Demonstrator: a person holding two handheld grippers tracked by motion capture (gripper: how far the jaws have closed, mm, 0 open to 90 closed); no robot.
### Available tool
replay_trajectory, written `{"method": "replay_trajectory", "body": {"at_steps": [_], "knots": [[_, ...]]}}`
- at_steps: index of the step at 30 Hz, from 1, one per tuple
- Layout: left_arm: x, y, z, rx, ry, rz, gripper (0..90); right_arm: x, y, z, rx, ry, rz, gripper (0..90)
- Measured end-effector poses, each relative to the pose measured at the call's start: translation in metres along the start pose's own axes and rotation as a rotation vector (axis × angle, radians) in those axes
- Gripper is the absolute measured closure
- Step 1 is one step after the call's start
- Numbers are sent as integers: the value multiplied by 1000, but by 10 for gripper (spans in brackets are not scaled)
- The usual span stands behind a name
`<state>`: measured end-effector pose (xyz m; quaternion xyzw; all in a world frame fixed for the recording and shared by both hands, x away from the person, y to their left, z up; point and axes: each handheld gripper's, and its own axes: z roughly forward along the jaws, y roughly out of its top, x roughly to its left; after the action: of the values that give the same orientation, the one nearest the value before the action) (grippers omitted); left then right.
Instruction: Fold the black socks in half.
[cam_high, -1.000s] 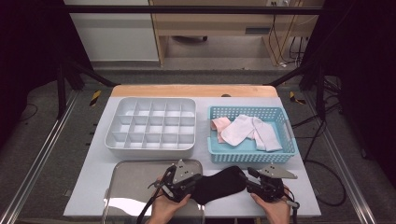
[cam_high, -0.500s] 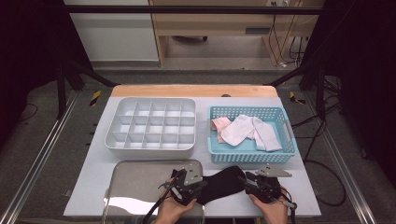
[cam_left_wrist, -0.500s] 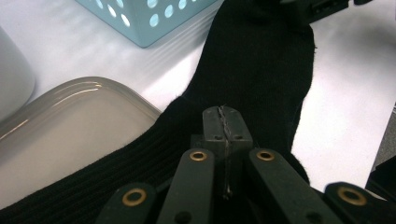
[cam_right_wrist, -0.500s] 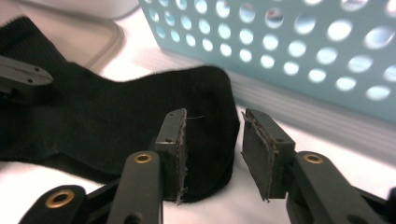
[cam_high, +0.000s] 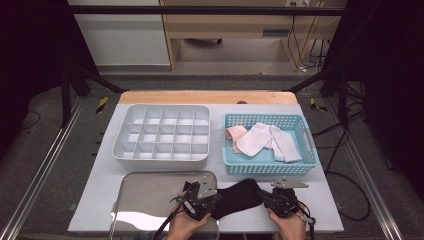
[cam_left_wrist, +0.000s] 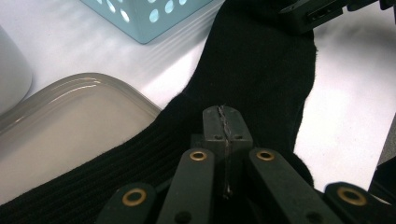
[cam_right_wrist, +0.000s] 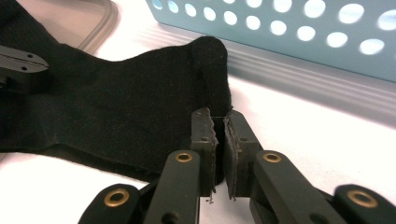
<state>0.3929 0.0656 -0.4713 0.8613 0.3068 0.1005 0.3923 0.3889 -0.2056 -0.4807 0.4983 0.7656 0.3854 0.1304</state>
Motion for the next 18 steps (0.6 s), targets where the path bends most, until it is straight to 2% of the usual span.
{"method": "replay_trajectory", "body": {"at_steps": [5, 8, 9, 12, 16, 18], "knots": [[0, 0, -1, -8, 3, -5, 894, 1, 5, -13, -67, 36, 12, 847], [1, 1, -4, -23, 3, -20, 894, 6, 10, -24, -119, 71, -14, 847], [2, 1, -6, -31, -4, -27, 894, 12, 14, -30, -143, 94, -45, 846], [7, 4, -19, -66, -9, -38, 894, 19, 17, -32, -147, 113, -69, 845], [22, 2, -49, -114, 43, -68, 893, 31, 21, -32, -132, 138, -99, 844], [32, -5, -60, -107, 88, -72, 893, 35, 23, -32, -123, 152, -104, 845]]}}
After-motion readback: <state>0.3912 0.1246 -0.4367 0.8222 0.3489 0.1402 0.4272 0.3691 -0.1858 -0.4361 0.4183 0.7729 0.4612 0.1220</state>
